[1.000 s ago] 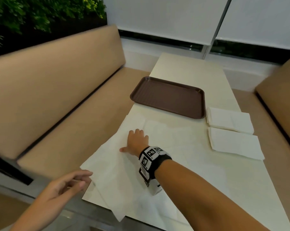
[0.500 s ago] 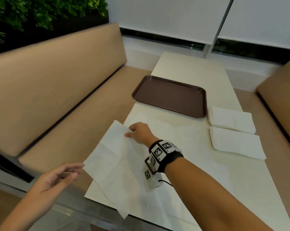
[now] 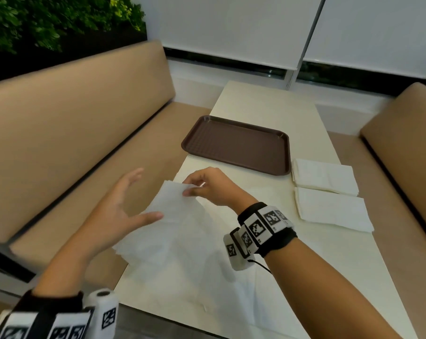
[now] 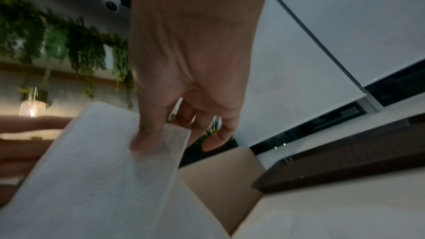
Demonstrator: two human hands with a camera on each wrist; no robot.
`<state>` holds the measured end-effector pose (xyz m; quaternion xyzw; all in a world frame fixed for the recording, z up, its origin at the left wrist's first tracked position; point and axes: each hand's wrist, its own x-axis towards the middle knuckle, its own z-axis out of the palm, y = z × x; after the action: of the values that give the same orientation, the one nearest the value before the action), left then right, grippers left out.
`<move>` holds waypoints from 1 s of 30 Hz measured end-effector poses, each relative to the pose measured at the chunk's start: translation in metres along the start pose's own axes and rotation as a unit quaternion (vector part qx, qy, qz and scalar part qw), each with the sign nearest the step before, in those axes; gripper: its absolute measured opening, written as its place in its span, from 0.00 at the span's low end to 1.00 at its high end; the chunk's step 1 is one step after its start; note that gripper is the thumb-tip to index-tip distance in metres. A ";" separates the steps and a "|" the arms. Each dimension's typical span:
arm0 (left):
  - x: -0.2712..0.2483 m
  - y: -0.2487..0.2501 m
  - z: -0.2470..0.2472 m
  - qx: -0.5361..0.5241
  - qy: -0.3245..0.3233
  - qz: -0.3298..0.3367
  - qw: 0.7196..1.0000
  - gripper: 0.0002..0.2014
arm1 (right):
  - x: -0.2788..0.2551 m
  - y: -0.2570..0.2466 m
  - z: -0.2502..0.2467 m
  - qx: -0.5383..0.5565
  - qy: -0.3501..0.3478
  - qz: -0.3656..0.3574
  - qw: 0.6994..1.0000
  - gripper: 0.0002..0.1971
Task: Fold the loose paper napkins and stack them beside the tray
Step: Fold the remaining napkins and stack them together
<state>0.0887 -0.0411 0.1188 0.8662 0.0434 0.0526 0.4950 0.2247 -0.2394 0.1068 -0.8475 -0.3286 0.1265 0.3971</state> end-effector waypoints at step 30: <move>0.156 -0.011 0.151 0.246 -0.247 -0.058 0.936 0.21 | -0.107 0.115 -0.067 -0.007 0.224 0.301 0.927 0.02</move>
<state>0.2629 -0.1442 0.0407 0.9426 -0.0184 -0.2038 0.2637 0.2285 -0.4030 0.0590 -0.9154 0.0387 0.0445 0.3981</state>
